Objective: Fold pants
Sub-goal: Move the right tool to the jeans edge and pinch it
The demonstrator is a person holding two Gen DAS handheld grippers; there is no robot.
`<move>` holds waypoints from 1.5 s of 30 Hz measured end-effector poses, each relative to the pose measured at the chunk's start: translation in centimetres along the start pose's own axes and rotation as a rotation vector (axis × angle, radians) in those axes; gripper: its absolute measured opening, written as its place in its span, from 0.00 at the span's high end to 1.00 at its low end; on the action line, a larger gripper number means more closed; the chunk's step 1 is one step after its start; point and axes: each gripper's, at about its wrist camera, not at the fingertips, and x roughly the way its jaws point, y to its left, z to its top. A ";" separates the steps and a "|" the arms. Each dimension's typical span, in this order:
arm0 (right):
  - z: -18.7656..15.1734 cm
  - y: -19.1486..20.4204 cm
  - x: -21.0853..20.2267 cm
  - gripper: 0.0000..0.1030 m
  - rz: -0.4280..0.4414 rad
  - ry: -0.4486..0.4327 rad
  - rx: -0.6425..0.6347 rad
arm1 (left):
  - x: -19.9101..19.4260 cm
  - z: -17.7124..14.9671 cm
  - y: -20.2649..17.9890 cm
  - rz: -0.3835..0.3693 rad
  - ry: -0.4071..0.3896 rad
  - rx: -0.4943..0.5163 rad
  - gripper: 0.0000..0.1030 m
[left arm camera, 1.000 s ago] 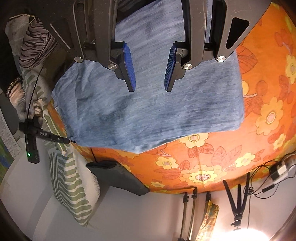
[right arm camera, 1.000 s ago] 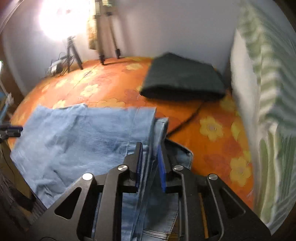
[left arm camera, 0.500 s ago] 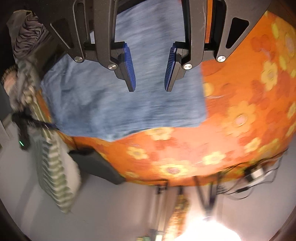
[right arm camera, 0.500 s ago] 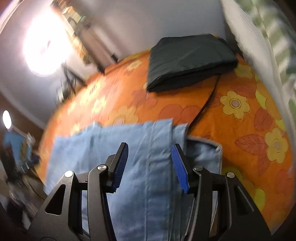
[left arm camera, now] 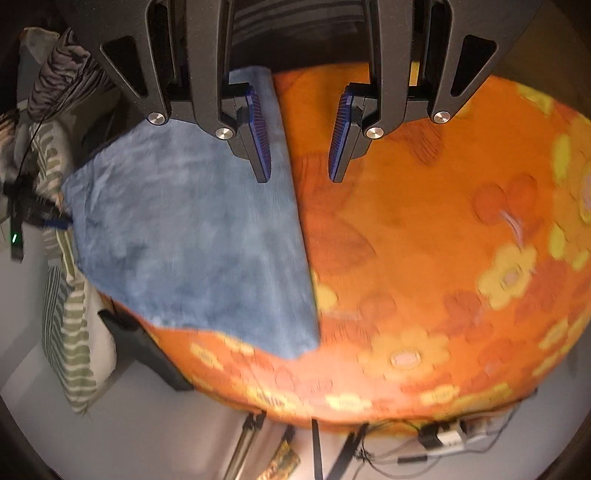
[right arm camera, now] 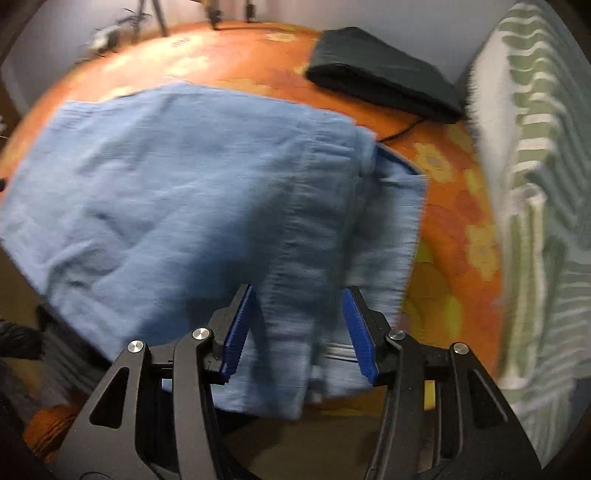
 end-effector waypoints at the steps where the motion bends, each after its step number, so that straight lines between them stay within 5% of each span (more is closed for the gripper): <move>1: 0.2 -0.1 -0.4 0.50 -0.017 -0.009 0.009 | 0.2 -0.2 -0.1 -0.005 0.004 0.002 0.70; 6: 3.5 2.7 -4.6 0.50 0.148 -0.122 0.033 | 0.7 -0.3 -0.7 0.022 -0.009 0.015 0.70; 12: 9.3 13.0 -8.0 0.50 0.448 -0.216 -0.073 | -0.4 0.4 -0.2 -0.032 -0.071 -0.051 0.70; 14: 10.8 17.1 -7.6 0.60 0.512 -0.209 -0.134 | -1.0 0.5 -0.6 -0.065 -0.092 -0.037 0.70; 16: 11.7 21.2 -6.8 0.84 0.534 -0.186 -0.199 | -1.2 0.6 -1.0 -0.079 -0.098 -0.022 0.70; 18: 13.0 25.4 -5.0 0.86 0.587 -0.140 -0.242 | -1.1 0.7 -1.2 -0.072 -0.101 -0.006 0.70; 25: 14.7 33.5 0.5 0.89 0.614 -0.034 -0.300 | 0.2 0.1 0.2 -0.033 -0.066 -0.030 0.70; 30: 15.0 35.8 2.7 0.90 0.577 0.002 -0.332 | -0.2 -0.1 1.0 -0.113 -0.074 -0.077 0.70; 42: 14.5 34.3 0.1 0.89 0.623 0.032 -0.316 | 0.7 -1.1 -1.1 0.042 -0.069 0.039 0.70; 44: 14.5 34.6 0.0 0.86 0.645 0.059 -0.311 | 0.4 -1.7 -0.7 0.036 -0.080 0.035 0.70; 45: 14.5 34.7 0.0 0.76 0.647 0.068 -0.307 | 0.3 -2.0 -0.7 0.034 -0.082 0.036 0.70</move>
